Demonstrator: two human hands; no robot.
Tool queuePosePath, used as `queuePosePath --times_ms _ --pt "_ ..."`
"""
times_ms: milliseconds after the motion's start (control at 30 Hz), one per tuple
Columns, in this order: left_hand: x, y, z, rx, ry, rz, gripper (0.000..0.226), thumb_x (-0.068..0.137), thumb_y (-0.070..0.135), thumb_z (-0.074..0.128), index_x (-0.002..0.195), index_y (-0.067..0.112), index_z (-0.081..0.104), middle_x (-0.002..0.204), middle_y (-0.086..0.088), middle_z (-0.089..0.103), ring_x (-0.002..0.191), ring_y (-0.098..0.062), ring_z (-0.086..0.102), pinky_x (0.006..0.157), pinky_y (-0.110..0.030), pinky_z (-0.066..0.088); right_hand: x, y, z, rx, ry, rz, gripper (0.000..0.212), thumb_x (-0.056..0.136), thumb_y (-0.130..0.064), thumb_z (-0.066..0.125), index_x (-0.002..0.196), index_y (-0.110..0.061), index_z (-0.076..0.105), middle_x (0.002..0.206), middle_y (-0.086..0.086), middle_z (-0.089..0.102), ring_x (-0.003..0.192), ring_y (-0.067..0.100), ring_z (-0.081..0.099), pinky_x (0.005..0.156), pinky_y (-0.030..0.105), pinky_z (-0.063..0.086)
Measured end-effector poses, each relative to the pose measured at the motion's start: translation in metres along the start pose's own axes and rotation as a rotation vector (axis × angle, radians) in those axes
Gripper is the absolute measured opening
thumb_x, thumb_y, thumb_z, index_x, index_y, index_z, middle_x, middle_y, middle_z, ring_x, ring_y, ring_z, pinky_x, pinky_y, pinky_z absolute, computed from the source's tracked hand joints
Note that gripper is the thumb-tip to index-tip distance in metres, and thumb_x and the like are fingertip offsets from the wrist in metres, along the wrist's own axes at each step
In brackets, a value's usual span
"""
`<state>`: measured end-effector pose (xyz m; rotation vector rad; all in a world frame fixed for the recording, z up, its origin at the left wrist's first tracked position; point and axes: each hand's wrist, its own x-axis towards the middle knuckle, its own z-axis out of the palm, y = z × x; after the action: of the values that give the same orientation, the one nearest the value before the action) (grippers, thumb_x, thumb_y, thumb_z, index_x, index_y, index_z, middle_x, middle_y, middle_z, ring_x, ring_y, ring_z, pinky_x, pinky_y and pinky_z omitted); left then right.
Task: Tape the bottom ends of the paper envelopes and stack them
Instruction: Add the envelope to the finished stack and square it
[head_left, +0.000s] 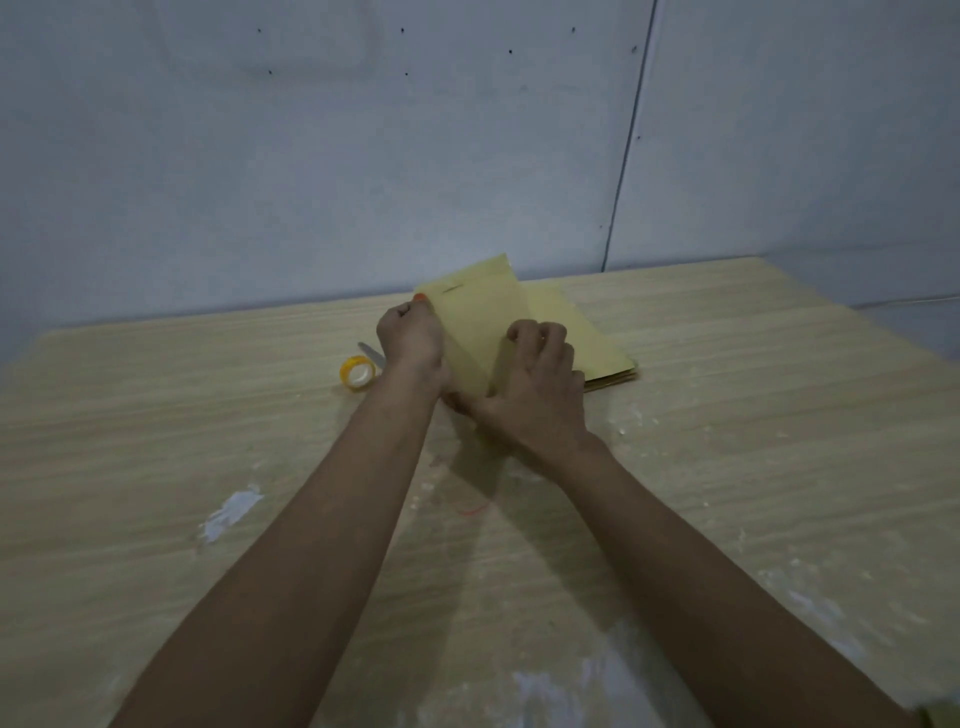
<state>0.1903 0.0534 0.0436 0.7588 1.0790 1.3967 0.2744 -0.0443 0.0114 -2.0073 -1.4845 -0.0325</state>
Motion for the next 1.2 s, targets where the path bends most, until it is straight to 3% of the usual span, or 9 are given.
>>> queuePosePath --times_ms 167,267,367,467,633,700,833,1067,1200 --pt "-0.001 -0.008 -0.002 0.054 -0.132 0.084 0.024 0.102 0.020 0.050 0.081 0.012 0.058 0.092 -0.006 0.064 0.071 -0.021 0.066 0.068 -0.034 0.056 0.016 0.014 0.004 -0.037 0.123 0.066 0.089 0.062 -0.068 0.067 0.128 -0.016 0.037 0.129 0.007 0.035 0.118 0.032 0.039 0.093 0.048 0.039" --pt "0.000 -0.015 -0.019 0.294 -0.153 0.309 0.012 0.104 0.021 0.047 0.103 0.013 0.056 0.109 -0.003 0.062 0.071 -0.010 0.070 0.060 -0.024 0.051 0.036 0.026 -0.003 -0.065 0.154 0.144 0.089 0.063 -0.066 0.068 0.130 -0.016 0.038 0.131 0.009 0.038 0.120 0.034 0.040 0.096 0.049 0.034" --pt "0.001 -0.022 -0.039 0.478 -0.183 0.518 0.007 0.103 0.015 0.051 0.105 0.011 0.056 0.097 0.005 0.059 0.059 0.003 0.063 0.049 -0.015 0.043 0.061 0.041 -0.012 -0.101 0.122 0.226 0.094 0.066 -0.071 0.066 0.135 -0.014 0.036 0.135 0.013 0.039 0.125 0.036 0.040 0.101 0.053 0.032" --pt "-0.004 -0.030 -0.053 0.554 -0.244 0.607 0.005 0.101 0.008 0.053 0.102 0.008 0.057 0.088 0.008 0.058 0.054 0.000 0.056 0.050 -0.012 0.040 0.083 0.052 -0.012 -0.129 0.013 0.280 0.102 0.067 -0.072 0.065 0.141 -0.013 0.028 0.140 0.017 0.039 0.129 0.038 0.037 0.103 0.057 0.030" --pt "0.001 -0.045 -0.068 0.687 -0.361 0.683 0.009 0.097 0.010 0.058 0.099 0.018 0.061 0.093 0.000 0.063 0.067 -0.023 0.059 0.061 -0.034 0.048 0.098 0.060 0.002 -0.168 -0.264 0.332 0.116 0.067 -0.075 0.066 0.149 -0.016 0.010 0.148 0.020 0.033 0.136 0.040 0.031 0.108 0.065 0.023" --pt "0.001 -0.047 -0.072 0.730 -0.417 0.731 0.010 0.095 0.008 0.059 0.098 0.018 0.061 0.091 0.000 0.062 0.067 -0.019 0.057 0.062 -0.030 0.048 0.098 0.061 0.007 -0.191 -0.310 0.322 0.118 0.066 -0.074 0.067 0.151 -0.017 0.008 0.149 0.020 0.031 0.137 0.041 0.029 0.108 0.064 0.024" --pt "-0.002 -0.046 -0.074 0.845 -0.474 0.857 0.015 0.089 0.000 0.063 0.095 0.014 0.063 0.090 0.002 0.056 0.068 -0.009 0.052 0.065 -0.017 0.041 0.100 0.063 0.008 -0.196 -0.298 0.332 0.117 0.066 -0.070 0.069 0.152 -0.019 0.007 0.149 0.020 0.029 0.136 0.042 0.029 0.105 0.058 0.028" --pt "0.002 -0.049 -0.077 0.933 -0.490 0.935 0.015 0.085 0.000 0.066 0.092 0.013 0.064 0.091 0.003 0.052 0.069 -0.009 0.053 0.069 -0.030 0.047 0.090 0.052 0.016 -0.245 -0.273 0.297 0.107 0.071 -0.070 0.064 0.152 -0.020 0.013 0.149 0.020 0.029 0.136 0.041 0.027 0.105 0.055 0.027" --pt "0.004 -0.050 -0.082 0.971 -0.453 0.915 0.014 0.083 0.000 0.067 0.091 0.012 0.065 0.090 0.003 0.052 0.067 0.001 0.051 0.067 -0.025 0.042 0.077 0.032 0.026 -0.273 -0.281 0.270 0.107 0.073 -0.074 0.060 0.151 -0.019 0.012 0.148 0.022 0.029 0.134 0.042 0.027 0.104 0.056 0.028"
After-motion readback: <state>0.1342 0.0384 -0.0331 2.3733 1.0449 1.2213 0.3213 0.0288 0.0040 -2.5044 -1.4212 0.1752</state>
